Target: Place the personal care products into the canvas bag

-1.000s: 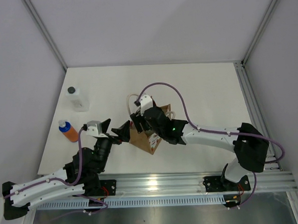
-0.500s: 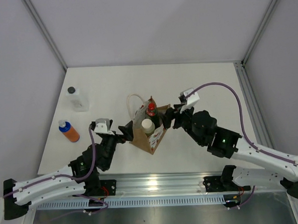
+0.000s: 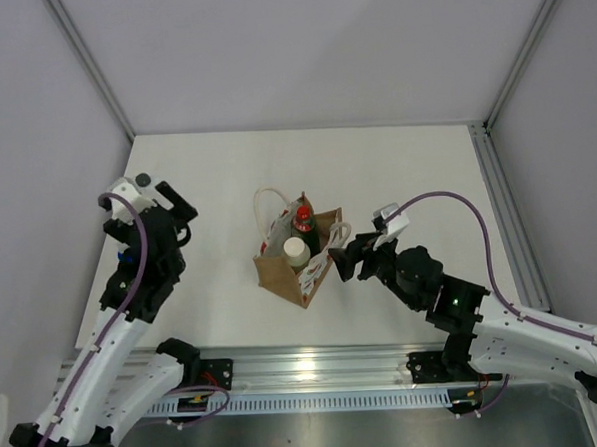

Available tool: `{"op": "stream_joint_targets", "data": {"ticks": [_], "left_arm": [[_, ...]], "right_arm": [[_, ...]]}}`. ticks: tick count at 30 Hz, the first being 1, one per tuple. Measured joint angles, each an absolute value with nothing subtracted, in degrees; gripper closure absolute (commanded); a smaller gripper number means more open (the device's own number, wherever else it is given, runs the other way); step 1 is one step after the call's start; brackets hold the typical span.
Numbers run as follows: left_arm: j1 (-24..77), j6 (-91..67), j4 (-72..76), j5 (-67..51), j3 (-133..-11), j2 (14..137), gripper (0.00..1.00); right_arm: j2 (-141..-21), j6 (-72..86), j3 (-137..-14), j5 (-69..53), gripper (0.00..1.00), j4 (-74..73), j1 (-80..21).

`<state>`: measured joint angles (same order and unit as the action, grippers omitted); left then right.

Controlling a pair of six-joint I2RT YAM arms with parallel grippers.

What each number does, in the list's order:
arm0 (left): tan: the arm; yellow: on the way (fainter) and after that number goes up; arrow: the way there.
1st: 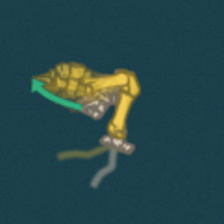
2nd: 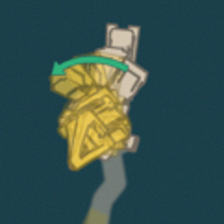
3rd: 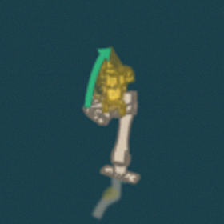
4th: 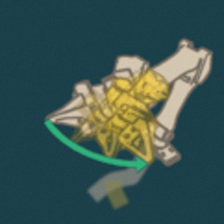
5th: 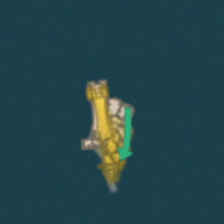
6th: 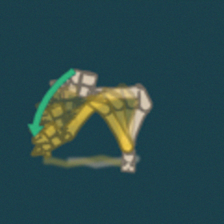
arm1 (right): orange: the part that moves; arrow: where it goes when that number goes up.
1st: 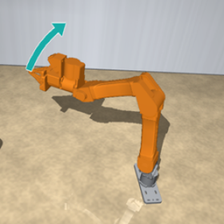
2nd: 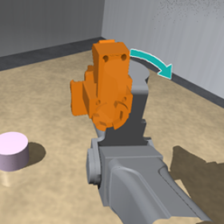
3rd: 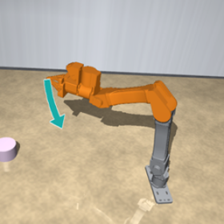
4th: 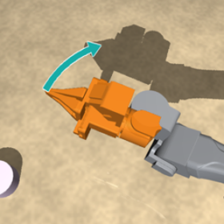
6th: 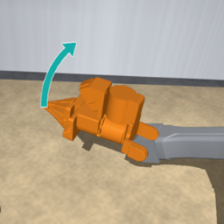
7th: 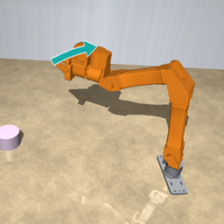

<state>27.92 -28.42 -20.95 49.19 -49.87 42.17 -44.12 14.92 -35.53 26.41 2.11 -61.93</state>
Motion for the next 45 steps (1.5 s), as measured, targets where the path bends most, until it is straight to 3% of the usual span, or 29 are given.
{"op": "stream_joint_targets", "data": {"ticks": [9,18,36,45], "left_arm": [[-3.46,-30.24,-30.28,36.69,-50.87,47.22,0.04],[-15.25,-31.68,-32.29,27.07,-50.98,57.98,0.03],[-18.52,-38.15,-30.55,26.59,-46.76,64.14,0.07],[-18.52,-40.34,-27.86,26.30,-44.62,66.54,0.16]], "right_arm": [[-48.16,15.44,-35.55,24.99,0.23,2.07,-61.93],[-47.44,15.90,-35.55,24.53,0.23,2.04,-61.93],[-46.44,16.12,-35.55,23.83,0.23,2.04,-61.93],[-46.44,16.12,-35.55,23.68,0.23,2.02,-61.93]]}}
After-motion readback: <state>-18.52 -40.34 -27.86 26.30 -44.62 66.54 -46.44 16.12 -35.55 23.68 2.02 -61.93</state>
